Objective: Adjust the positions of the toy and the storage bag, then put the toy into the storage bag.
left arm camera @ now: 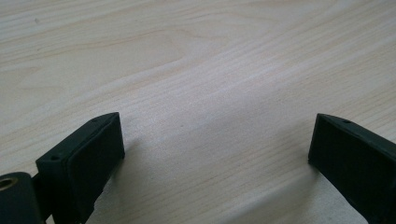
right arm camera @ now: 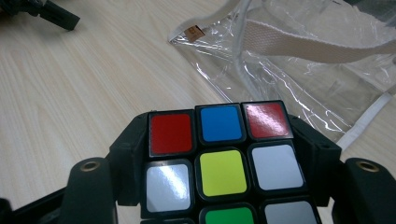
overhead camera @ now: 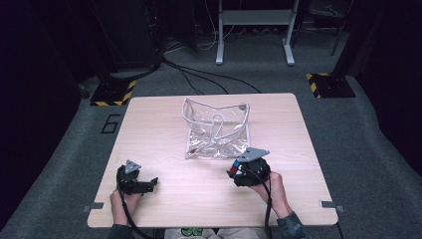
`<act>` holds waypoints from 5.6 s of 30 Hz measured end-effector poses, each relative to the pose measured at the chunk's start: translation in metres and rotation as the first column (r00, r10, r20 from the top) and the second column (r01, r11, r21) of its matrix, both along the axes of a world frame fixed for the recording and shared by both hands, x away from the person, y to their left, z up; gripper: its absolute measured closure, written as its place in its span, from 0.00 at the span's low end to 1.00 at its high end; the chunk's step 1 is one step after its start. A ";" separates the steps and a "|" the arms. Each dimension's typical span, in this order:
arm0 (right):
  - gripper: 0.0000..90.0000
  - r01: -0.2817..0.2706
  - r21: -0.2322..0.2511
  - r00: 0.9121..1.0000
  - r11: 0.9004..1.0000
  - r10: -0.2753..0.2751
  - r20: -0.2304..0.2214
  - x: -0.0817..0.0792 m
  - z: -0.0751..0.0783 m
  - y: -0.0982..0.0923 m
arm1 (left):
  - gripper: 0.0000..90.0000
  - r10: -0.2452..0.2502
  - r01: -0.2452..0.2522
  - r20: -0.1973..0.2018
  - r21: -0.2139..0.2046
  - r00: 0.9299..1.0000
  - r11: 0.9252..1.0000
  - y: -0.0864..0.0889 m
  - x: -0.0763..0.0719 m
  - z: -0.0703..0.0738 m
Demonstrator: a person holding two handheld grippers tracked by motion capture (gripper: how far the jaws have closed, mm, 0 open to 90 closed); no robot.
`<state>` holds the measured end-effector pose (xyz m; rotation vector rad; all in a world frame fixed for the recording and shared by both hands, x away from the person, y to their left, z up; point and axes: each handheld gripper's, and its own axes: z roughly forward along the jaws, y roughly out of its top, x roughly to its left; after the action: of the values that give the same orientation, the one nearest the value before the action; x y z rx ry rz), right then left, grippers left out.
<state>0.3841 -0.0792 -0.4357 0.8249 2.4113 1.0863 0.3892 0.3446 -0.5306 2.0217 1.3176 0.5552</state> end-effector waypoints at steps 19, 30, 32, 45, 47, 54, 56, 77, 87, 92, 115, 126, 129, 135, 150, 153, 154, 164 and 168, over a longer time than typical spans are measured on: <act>0.37 -0.014 -0.008 1.000 1.000 0.014 0.026 0.020 0.021 0.006 | 0.04 -0.001 0.001 -0.001 0.000 1.000 1.000 0.000 0.000 0.000; 0.37 -0.017 -0.007 0.999 1.000 0.017 0.042 0.028 0.035 0.010 | 0.04 0.000 0.000 -0.001 0.000 1.000 1.000 0.000 0.000 0.000; 0.37 -0.022 -0.010 0.998 1.000 0.022 0.052 0.031 0.037 0.011 | 0.04 -0.001 0.001 -0.002 0.000 1.000 1.000 0.000 0.000 0.000; 0.37 -0.030 -0.011 0.996 0.999 0.031 0.079 0.042 0.056 0.014 | 0.04 0.002 -0.002 0.003 -0.001 1.000 1.000 0.000 0.000 0.000; 0.37 -0.033 -0.014 0.996 0.999 0.034 0.084 0.043 0.059 0.015 | 0.04 0.002 -0.002 0.004 -0.001 1.000 1.000 0.000 0.000 0.000; 0.37 -0.036 -0.015 0.994 0.999 0.037 0.098 0.049 0.070 0.019 | 0.04 0.002 -0.002 0.003 -0.001 1.000 1.000 0.000 0.000 0.000; 0.37 -0.030 -0.013 0.995 0.999 0.031 0.098 0.050 0.073 0.020 | 0.04 0.003 -0.003 0.001 -0.001 1.000 1.000 0.000 0.000 0.000; 0.37 -0.001 -0.014 0.991 1.000 0.003 0.133 0.084 0.107 0.024 | 0.04 0.004 -0.004 0.004 0.000 1.000 1.000 0.000 0.000 0.000; 0.37 0.027 -0.029 0.993 0.999 -0.024 0.114 0.104 0.109 0.027 | 0.04 0.005 -0.005 0.005 0.000 1.000 1.000 0.000 0.000 0.000; 0.37 0.025 -0.045 0.995 0.999 -0.020 0.102 0.113 0.107 0.029 | 0.04 0.004 -0.004 0.003 0.000 1.000 1.000 0.000 0.000 0.000; 0.37 0.061 -0.058 0.998 0.996 -0.059 0.026 0.141 0.088 0.033 | 0.04 0.007 -0.007 0.003 -0.005 1.000 1.000 -0.001 0.000 0.000; 0.37 0.092 -0.090 0.996 0.992 -0.092 0.004 0.151 0.074 0.030 | 0.04 0.008 -0.008 0.004 -0.004 1.000 1.000 -0.001 0.000 -0.001; 0.37 0.102 -0.083 0.995 0.991 -0.103 0.003 0.154 0.071 0.030 | 0.04 0.008 -0.008 0.004 -0.004 1.000 1.000 -0.001 0.000 -0.001; 0.37 0.114 -0.114 0.993 0.987 -0.116 -0.004 0.158 0.066 0.031 | 0.04 0.005 -0.005 0.001 -0.002 1.000 1.000 0.000 0.000 0.000; 0.37 0.122 -0.144 0.992 0.982 -0.123 0.000 0.160 0.054 0.040 | 0.04 0.007 -0.007 0.001 -0.001 1.000 1.000 0.000 0.000 0.000; 0.37 0.139 -0.160 0.990 0.977 -0.141 -0.001 0.158 0.052 0.043 | 0.04 0.006 -0.006 0.001 -0.001 1.000 1.000 0.000 0.000 0.000; 0.37 0.141 -0.163 0.990 0.976 -0.143 -0.002 0.158 0.052 0.043 | 0.04 0.006 -0.006 0.001 -0.001 1.000 1.000 0.000 0.000 0.000; 0.36 0.150 -0.201 0.988 0.968 -0.154 -0.008 0.159 0.051 0.048 | 0.04 0.005 -0.005 -0.002 -0.001 1.000 1.000 0.000 0.000 0.000; 0.30 0.145 -0.192 0.989 0.971 -0.146 0.008 0.160 0.051 0.048 | 0.04 0.007 -0.007 0.003 -0.001 1.000 1.000 0.000 0.000 0.000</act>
<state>0.5442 -0.0314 -0.3851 0.9229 2.3724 0.7824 0.3892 0.3448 -0.5308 2.0150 1.3237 0.5610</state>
